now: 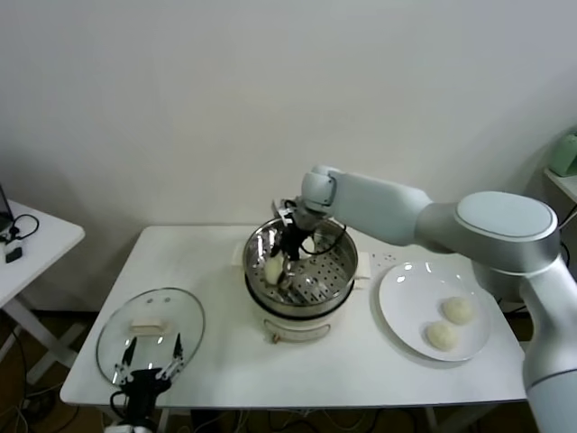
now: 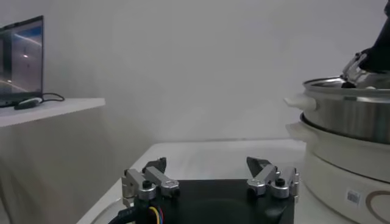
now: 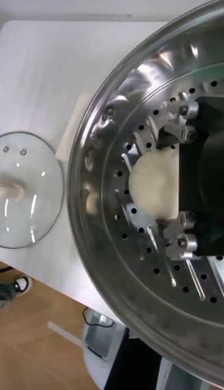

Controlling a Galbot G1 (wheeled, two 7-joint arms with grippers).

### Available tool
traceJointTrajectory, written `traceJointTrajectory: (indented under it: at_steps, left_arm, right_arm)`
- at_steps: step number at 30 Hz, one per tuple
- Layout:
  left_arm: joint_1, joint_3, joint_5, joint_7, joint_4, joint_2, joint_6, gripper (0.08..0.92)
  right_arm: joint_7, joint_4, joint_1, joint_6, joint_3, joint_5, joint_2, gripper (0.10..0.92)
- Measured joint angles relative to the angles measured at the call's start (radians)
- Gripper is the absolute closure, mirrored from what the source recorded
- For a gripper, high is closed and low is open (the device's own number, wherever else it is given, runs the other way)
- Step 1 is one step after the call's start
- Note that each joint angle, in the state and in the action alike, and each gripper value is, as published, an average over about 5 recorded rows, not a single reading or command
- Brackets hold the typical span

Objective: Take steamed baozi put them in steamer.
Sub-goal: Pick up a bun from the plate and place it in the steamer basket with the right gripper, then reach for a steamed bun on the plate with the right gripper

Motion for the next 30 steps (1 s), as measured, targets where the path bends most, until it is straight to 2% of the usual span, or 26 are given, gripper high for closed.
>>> traceJointTrajectory:
  at_steps: [8,14,30]
  left_arm:
    - [-0.001,-0.001,-0.001,-0.001,0.001,0.001,0.0,0.177]
    - [-0.003,-0.002,-0.003,-0.002,-0.002,0.001,0.003,0.177]
    - [-0.024,0.008,-0.003,-0.006,-0.015,-0.001,0.036,0.177]
  right_arm:
    - [-0.009,0.017,0.021,0.011,0.008,-0.005,-0.016,0.202]
    - [-0.038,0.089,0.095,0.028,-0.017,-0.004,-0.084,0.203]
    - [-0.114,0.4,0.296,0.07,-0.085,-0.104,-0.508,0.203]
